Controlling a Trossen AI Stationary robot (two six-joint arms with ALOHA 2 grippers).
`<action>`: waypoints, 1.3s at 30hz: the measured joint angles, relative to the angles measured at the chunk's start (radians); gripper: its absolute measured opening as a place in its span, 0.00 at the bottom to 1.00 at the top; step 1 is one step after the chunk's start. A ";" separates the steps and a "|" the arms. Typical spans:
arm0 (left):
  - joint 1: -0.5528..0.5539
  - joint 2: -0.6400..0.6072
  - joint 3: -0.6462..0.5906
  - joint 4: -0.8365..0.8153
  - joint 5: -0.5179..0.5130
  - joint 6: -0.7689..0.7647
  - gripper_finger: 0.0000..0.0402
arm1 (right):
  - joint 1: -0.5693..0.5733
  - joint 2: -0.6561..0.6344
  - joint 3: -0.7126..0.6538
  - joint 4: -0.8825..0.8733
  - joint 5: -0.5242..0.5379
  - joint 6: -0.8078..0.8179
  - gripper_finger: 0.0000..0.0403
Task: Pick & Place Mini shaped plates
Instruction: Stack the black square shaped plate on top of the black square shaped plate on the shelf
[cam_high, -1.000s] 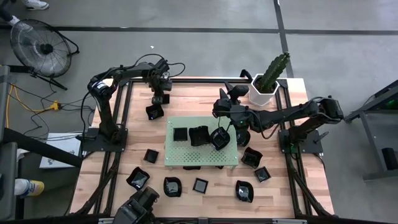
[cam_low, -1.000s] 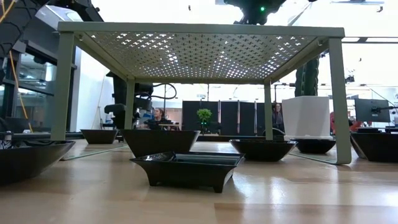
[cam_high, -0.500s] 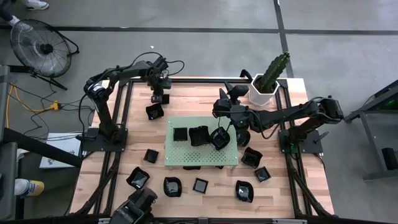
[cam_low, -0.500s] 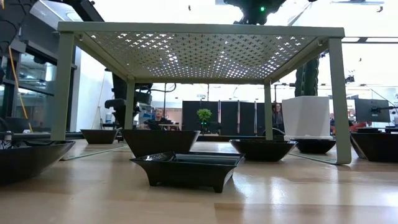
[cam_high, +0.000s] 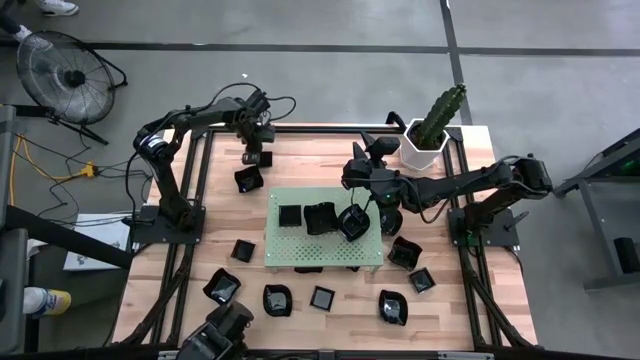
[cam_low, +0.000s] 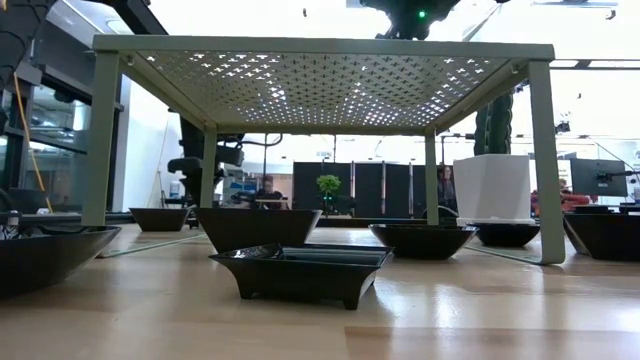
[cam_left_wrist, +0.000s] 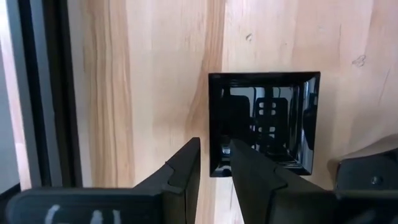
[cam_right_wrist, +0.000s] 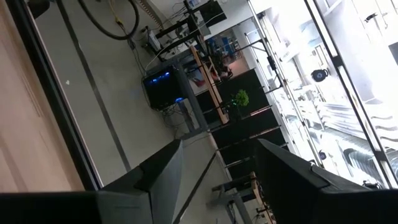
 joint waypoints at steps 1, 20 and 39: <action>0.000 0.000 0.000 0.003 0.004 0.000 0.20 | 0.000 0.000 0.000 0.000 0.000 0.000 0.49; 0.000 0.018 0.000 0.001 0.027 0.010 0.21 | 0.000 0.000 0.000 -0.041 0.004 0.034 0.49; 0.000 0.018 -0.002 -0.017 0.023 0.034 0.21 | 0.001 0.000 0.000 -0.043 0.005 0.034 0.49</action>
